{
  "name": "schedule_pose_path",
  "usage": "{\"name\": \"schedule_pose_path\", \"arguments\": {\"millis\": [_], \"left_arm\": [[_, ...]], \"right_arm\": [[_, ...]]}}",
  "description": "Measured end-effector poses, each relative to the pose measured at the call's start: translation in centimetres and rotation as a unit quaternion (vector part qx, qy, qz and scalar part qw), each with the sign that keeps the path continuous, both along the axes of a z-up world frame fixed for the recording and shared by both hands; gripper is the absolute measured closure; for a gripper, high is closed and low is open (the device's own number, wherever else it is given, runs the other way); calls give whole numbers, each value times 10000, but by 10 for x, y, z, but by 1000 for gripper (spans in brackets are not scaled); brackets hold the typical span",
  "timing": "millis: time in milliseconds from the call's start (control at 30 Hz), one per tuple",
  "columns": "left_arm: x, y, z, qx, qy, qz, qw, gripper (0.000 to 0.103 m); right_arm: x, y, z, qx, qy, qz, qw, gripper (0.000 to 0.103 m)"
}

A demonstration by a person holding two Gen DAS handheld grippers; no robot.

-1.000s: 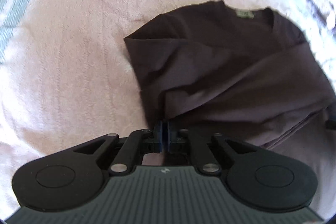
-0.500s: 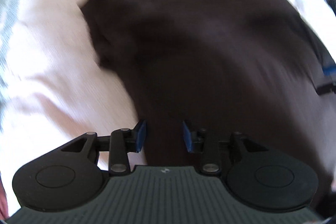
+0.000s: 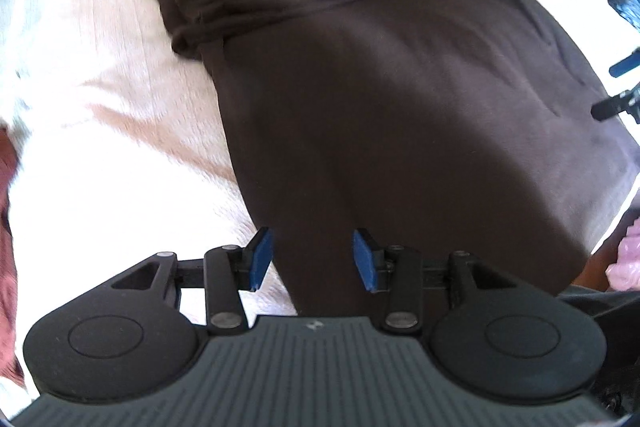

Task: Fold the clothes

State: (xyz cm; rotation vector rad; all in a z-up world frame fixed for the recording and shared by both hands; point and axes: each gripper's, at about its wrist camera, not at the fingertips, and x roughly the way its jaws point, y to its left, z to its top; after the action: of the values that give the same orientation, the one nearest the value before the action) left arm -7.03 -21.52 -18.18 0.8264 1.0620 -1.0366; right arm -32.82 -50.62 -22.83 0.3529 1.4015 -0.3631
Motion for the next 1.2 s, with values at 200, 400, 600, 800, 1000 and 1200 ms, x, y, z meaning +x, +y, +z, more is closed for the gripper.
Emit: {"name": "schedule_pose_path", "arguments": {"millis": [200, 400, 600, 800, 1000, 1200], "left_arm": [[-13, 21, 23, -332, -113, -175, 9992, 62], [-31, 37, 31, -426, -136, -123, 9989, 62], [-59, 45, 36, -437, -245, 42, 9987, 62], [-103, 50, 38, -335, -460, 319, 9979, 61], [-142, 58, 44, -202, -586, 546, 9966, 60], [-165, 66, 49, -136, -678, 803, 9944, 57]], "right_arm": [[4, 41, 42, -565, -75, 313, 9979, 10], [4, 77, 70, -907, -126, 610, 9939, 10], [-9, 88, 71, -941, -140, 1002, 9904, 10], [-31, 99, 71, -840, -300, 1645, 9823, 10], [-53, 115, 72, -810, -463, 2348, 9675, 10], [-68, 134, 69, -833, -607, 2928, 9506, 10]]}}
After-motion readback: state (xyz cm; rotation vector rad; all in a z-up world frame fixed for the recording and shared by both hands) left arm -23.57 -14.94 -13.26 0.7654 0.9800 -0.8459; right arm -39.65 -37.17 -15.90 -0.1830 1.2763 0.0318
